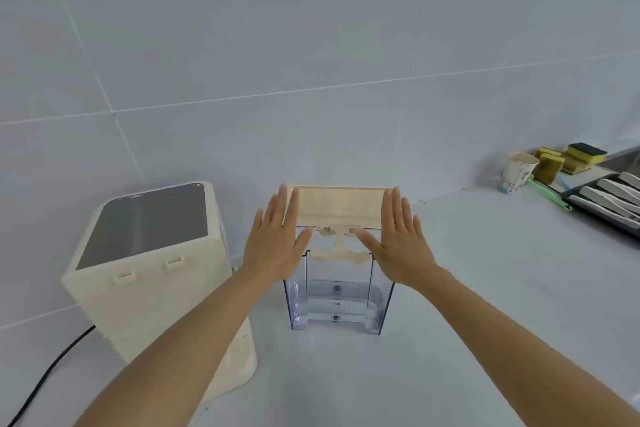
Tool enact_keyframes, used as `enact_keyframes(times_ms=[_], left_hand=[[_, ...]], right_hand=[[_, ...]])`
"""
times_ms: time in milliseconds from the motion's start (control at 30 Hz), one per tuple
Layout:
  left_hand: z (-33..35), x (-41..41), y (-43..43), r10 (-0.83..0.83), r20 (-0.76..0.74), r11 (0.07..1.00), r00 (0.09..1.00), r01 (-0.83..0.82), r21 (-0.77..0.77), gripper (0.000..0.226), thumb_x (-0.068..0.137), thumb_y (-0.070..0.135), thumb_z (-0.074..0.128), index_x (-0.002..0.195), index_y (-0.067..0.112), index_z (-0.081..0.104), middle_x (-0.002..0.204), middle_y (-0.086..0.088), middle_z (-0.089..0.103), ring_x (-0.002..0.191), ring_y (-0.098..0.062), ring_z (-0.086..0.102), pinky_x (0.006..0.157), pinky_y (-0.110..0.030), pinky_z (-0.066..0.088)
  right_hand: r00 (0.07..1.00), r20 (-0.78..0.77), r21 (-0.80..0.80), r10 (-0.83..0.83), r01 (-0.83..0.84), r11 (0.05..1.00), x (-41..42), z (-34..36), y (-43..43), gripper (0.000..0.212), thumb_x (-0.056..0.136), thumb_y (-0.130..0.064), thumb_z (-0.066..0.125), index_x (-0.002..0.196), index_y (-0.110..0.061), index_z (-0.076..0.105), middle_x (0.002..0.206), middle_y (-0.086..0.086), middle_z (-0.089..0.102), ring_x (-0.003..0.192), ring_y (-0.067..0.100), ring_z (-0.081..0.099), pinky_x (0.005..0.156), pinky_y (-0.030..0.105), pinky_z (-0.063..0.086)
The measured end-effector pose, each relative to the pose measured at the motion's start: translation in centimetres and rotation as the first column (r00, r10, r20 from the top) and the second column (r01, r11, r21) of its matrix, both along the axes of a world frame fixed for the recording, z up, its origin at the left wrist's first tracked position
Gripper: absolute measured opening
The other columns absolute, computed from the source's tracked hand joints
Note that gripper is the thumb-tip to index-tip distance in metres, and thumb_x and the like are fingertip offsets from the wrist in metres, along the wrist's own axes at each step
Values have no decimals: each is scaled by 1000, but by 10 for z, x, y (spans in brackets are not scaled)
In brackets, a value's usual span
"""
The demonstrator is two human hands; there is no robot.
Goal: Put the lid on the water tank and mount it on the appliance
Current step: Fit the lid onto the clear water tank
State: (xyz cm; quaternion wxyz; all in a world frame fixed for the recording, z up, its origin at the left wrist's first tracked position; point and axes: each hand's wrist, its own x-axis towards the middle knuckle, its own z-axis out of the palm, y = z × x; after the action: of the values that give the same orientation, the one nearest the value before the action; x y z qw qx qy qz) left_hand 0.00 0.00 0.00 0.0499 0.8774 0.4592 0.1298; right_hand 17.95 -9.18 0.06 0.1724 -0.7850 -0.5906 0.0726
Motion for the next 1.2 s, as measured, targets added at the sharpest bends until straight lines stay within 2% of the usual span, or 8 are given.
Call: enact_keyframes(times_ms=[200, 300, 367, 467, 600, 967, 1100, 1200], left_hand=[[16, 26, 9, 220, 363, 883, 905, -27, -469, 73, 94, 32, 37, 144, 18, -14, 157, -12, -7, 137, -27, 29, 103, -36, 32], [28, 35, 13, 322, 450, 824, 833, -12, -567, 72, 93, 23, 41, 145, 13, -8, 150, -14, 24, 104, -23, 47, 69, -23, 38], [32, 38, 14, 377, 455, 788, 807, -21, -616, 72, 93, 22, 40, 145, 14, -8, 151, -13, 25, 113, -24, 47, 77, -26, 38], [36, 38, 17, 427, 469, 762, 773, -27, -648, 72, 92, 24, 42, 145, 14, -6, 153, -10, 21, 135, -27, 29, 100, -33, 30], [36, 32, 21, 429, 506, 772, 748, -12, -636, 50, 90, 22, 45, 135, 10, 28, 135, -11, 42, 108, -25, 43, 81, -29, 30], [7, 9, -12, 430, 683, 860, 590, -36, -510, 46, 88, 7, 47, 132, 11, 38, 141, -7, 46, 131, -19, 40, 96, -25, 32], [-11, 6, -29, 443, 696, 865, 565, -65, -497, 52, 89, 5, 45, 138, 12, 31, 144, -8, 41, 133, -19, 37, 97, -24, 31], [-23, 1, -38, 441, 686, 868, 579, -82, -489, 53, 87, 3, 46, 137, 12, 31, 143, -9, 41, 132, -21, 37, 102, -31, 32]], right_hand=[[909, -407, 25, -89, 109, 994, 7, 10, 25, 84, 90, -49, 33, 142, -8, -20, 156, 10, -16, 144, 25, -12, 117, 44, -1], [728, -682, 36, -76, 137, 990, 13, 19, 31, 84, 91, -45, 35, 141, -7, -20, 157, 9, 3, 144, 25, 8, 115, 36, 13], [623, -772, -36, -126, 155, 987, 17, 24, 34, 76, 92, -45, 34, 144, -9, -8, 153, 8, 20, 138, 25, 25, 105, 31, 25], [577, -798, -59, -172, 209, 976, 22, 27, 38, 62, 91, -45, 36, 139, -9, 21, 140, 8, 38, 122, 25, 40, 93, 30, 30], [541, -827, -28, -155, 236, 971, 26, 29, 36, 53, 90, -41, 41, 132, -9, 37, 134, 10, 48, 120, 26, 46, 101, 35, 35], [611, -780, 87, -136, 321, 943, -12, 31, -11, 41, 90, -26, 45, 124, -5, 38, 92, 1, 53, 75, 15, 50, 61, 29, 39], [665, -728, 89, -169, 335, 938, -27, 21, -30, 50, 91, -21, 45, 136, -8, 28, 134, 22, 48, 121, 36, 46, 92, 39, 40], [678, -718, 105, -157, 329, 938, -31, 7, -39, 48, 90, -18, 47, 133, -9, 30, 124, 19, 52, 109, 38, 53, 76, 38, 42]])
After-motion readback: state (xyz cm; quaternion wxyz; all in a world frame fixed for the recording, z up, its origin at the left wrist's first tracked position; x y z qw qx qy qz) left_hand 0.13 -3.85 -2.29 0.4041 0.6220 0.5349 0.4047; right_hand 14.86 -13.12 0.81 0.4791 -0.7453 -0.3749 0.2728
